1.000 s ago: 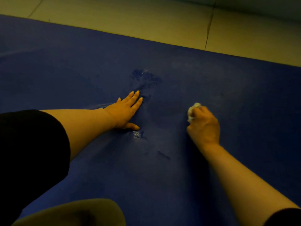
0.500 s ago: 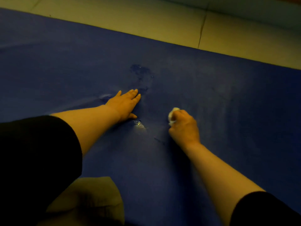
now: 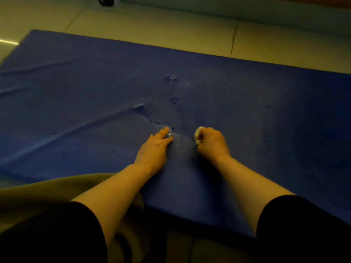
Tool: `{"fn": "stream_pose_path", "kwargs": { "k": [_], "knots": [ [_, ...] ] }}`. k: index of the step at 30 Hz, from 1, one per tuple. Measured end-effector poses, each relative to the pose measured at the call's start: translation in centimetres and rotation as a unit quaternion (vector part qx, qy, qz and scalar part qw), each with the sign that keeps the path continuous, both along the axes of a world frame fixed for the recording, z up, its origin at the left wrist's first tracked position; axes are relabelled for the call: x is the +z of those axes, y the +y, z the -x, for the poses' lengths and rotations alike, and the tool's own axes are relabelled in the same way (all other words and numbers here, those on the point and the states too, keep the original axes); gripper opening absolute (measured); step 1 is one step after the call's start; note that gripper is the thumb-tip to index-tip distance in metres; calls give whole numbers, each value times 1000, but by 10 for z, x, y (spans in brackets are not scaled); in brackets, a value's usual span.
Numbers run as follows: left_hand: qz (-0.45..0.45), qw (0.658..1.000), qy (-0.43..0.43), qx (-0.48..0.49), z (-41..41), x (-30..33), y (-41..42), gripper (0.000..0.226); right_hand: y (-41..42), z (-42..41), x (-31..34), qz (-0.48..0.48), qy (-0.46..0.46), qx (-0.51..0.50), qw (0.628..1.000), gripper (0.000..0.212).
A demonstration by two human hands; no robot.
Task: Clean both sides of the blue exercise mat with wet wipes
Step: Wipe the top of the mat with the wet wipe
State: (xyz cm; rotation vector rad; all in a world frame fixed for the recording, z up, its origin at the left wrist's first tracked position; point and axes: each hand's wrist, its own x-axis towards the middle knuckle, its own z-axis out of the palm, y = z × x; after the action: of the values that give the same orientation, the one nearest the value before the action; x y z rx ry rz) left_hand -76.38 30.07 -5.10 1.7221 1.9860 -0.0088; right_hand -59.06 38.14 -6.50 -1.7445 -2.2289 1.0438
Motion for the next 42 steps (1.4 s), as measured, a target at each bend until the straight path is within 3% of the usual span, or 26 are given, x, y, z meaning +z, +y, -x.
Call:
{"fn": "stream_pose_path", "kwargs": {
  "k": [5,7,10,12,19,23,26,31,34,39,42],
  "knots": [
    [8,999,41,-33,-10,14,-25,55,9,-44,-1,-43,-124,-104,986,10],
    [30,998,48,-38,-16,15,-29,58,-1,-18,1,-28,-84,-87,992,7],
    [48,996,61,-35,-25,16,-34,59,-32,30,9,-6,36,15,999,6],
    [57,995,75,-40,-27,15,-36,59,-43,36,12,-19,53,52,997,9],
    [72,992,81,-59,-26,19,-38,56,-21,-43,7,-28,-106,-123,986,11],
    [70,992,85,-58,-28,17,-40,58,-52,11,19,-12,10,-8,1000,7],
    [78,993,71,-61,-27,21,-40,58,-71,25,26,-29,59,40,997,19],
    [86,992,55,-72,-25,29,-50,57,-54,-40,20,-35,-75,-110,990,11],
    [78,993,64,-68,-25,29,-54,57,-55,-36,19,-45,-134,-111,984,12],
    [76,993,64,-57,-30,28,-61,59,-99,25,39,-26,7,30,999,9],
    [81,993,62,-66,-27,31,-64,61,-99,8,40,-26,14,7,1000,9]
  ]
}}
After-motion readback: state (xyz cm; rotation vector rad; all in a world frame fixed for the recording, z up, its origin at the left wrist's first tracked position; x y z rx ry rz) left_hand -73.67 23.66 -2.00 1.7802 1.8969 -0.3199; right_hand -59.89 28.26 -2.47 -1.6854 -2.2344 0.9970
